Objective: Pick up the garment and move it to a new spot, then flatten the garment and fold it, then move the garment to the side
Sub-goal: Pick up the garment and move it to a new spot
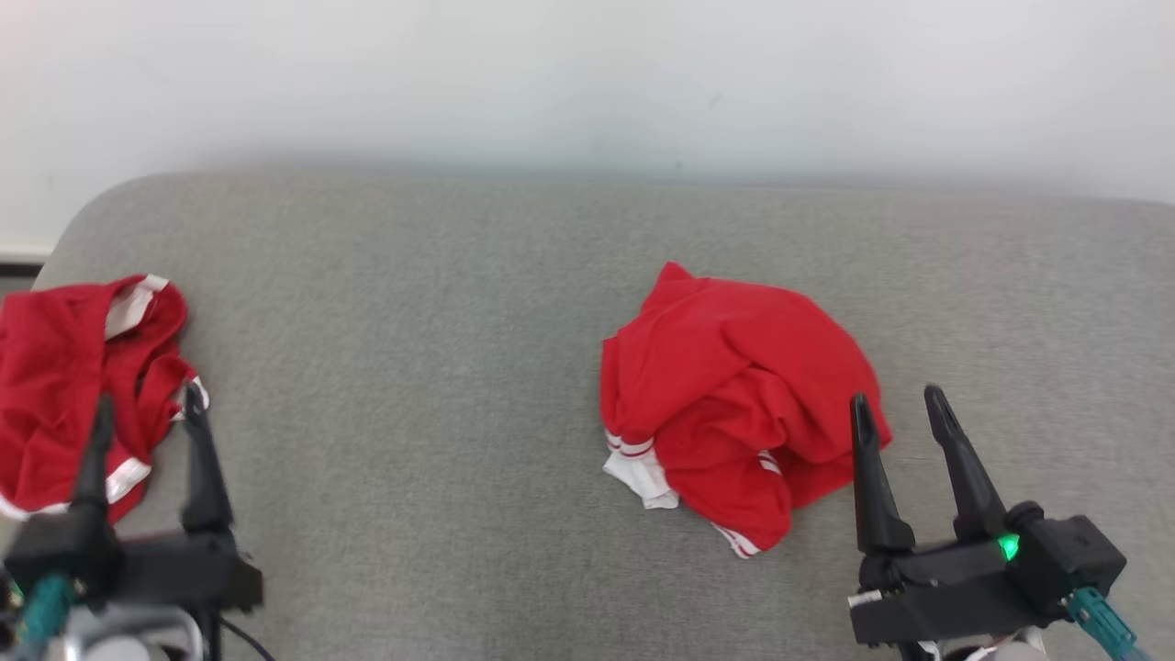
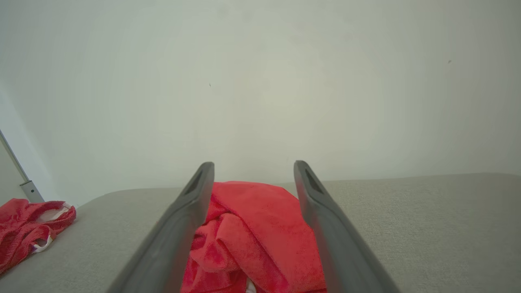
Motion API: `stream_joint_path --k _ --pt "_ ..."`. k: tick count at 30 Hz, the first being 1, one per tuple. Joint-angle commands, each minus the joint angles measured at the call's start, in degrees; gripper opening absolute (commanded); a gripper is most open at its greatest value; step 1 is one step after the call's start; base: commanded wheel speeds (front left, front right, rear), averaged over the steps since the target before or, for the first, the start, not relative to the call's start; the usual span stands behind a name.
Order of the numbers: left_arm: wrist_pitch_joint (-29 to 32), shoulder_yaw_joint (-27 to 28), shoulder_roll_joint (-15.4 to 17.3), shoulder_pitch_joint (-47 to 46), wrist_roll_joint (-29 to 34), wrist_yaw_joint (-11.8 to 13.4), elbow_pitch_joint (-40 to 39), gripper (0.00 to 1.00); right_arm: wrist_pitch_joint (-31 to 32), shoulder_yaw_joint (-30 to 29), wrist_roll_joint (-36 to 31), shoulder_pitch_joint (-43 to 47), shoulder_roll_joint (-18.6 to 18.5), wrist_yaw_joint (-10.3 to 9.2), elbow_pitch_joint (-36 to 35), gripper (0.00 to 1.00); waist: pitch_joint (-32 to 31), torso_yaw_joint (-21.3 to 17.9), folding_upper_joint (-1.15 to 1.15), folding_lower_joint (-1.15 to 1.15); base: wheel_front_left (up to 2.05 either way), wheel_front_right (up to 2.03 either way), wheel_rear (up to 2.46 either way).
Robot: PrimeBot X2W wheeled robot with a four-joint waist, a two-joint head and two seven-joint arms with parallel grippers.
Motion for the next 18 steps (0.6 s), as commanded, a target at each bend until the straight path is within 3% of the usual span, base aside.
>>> stream_joint_path --k 1,9,18 --pt "-0.1 0.5 -0.9 2.0 1.0 -0.1 -1.3 1.0 -0.1 -0.4 -0.3 1.0 0.0 -0.1 0.4 1.0 -1.2 -1.2 0.0 0.01 0.0 0.0 0.0" --pt "-0.1 1.7 -5.9 11.7 4.5 -1.3 -8.8 1.0 -0.1 -2.8 -0.9 4.2 0.0 -0.1 3.8 1.0 -2.7 -3.4 0.0 0.01 0.0 0.0 0.0" --pt "-0.1 -0.3 -7.3 16.1 8.1 -3.3 -8.4 1.0 -0.1 -3.4 -0.8 6.2 0.0 -0.1 6.3 1.0 -3.1 -4.5 0.0 0.01 0.0 0.0 0.0"
